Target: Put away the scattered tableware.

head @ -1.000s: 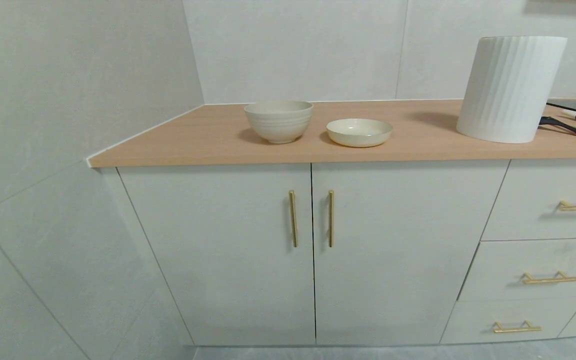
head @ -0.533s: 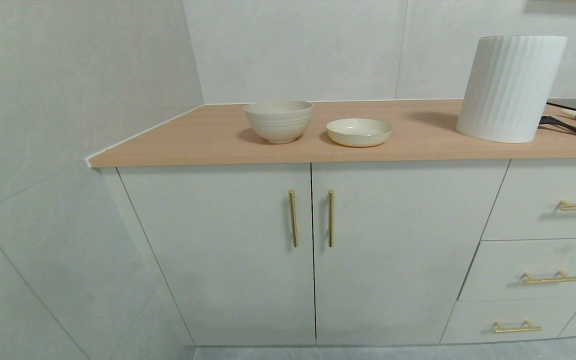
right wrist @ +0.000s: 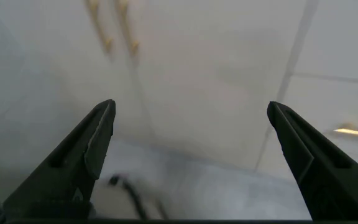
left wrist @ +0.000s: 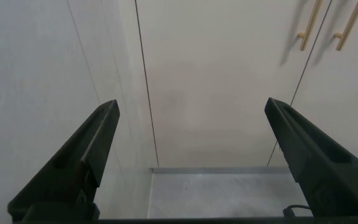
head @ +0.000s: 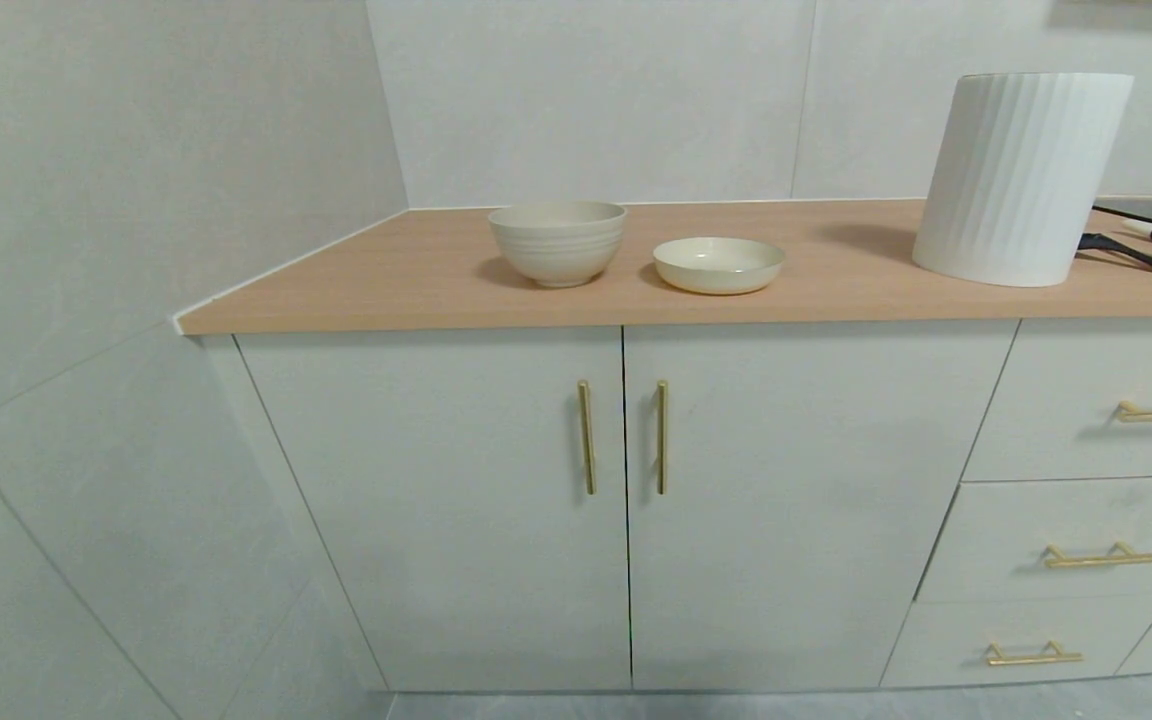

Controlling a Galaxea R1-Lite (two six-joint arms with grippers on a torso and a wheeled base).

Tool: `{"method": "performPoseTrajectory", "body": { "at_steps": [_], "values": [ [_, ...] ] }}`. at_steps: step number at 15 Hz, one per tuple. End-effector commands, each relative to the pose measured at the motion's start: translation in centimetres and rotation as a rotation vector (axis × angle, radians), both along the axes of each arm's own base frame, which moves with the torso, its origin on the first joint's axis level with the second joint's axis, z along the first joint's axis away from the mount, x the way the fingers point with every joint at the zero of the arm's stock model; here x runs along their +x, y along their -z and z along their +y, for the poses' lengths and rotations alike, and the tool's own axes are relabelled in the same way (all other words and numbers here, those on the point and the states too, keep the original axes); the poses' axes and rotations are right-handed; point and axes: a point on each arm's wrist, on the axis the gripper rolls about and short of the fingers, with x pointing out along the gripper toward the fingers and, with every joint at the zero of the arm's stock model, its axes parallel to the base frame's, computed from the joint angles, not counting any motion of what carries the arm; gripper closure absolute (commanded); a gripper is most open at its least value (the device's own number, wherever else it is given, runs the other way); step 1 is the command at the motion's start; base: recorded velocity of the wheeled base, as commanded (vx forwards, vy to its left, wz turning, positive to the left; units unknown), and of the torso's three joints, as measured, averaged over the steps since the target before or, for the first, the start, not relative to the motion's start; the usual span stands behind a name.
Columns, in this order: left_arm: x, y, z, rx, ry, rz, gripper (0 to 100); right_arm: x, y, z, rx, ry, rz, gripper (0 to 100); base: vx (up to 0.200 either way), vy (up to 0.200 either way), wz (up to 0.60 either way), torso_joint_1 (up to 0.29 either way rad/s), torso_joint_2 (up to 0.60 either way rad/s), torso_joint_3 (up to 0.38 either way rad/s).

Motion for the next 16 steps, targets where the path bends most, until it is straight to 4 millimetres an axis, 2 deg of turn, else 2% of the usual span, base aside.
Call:
{"method": "performPoseTrajectory", "body": {
  "at_steps": [1,4,5,6,10,12,14,16],
  "values": [
    [0.0,0.0,0.0,0.000,0.001,0.000,0,7.4,-0.7,2.7,-0.044,-0.204,0.244,0,0.000,0.000,0.00,0.000,0.00,0.000],
    [0.0,0.0,0.0,0.000,0.000,0.001,0,13.7,-1.4,6.3,-0.035,-0.307,0.208,0,0.000,0.000,0.00,0.000,0.00,0.000],
    [0.0,0.0,0.0,0.000,0.000,0.000,0,14.5,-1.3,6.9,-0.036,-0.320,0.203,0,0.000,0.000,0.00,0.000,0.00,0.000],
    [0.0,0.0,0.0,0.000,0.000,0.001,0,16.6,-0.8,8.5,-0.031,-0.352,0.202,0,0.000,0.000,0.00,0.000,0.00,0.000],
    [0.0,0.0,0.0,0.000,0.000,0.001,0,20.3,-1.2,10.8,0.036,-0.509,0.205,0,0.000,0.000,0.00,0.000,0.00,0.000],
    [0.0,0.0,0.0,0.000,0.000,0.001,0,23.1,-1.5,12.2,0.053,-0.556,0.195,0,0.000,0.000,0.00,0.000,0.00,0.000],
    [0.0,0.0,0.0,0.000,0.000,0.001,0,24.3,-1.5,13.8,0.100,-0.573,0.226,0,0.000,0.000,0.00,0.000,0.00,0.000],
    [0.0,0.0,0.0,0.000,0.000,0.001,0,24.5,-0.8,14.8,0.146,-0.582,0.283,0,0.000,0.000,0.00,0.000,0.00,0.000]
  ]
}}
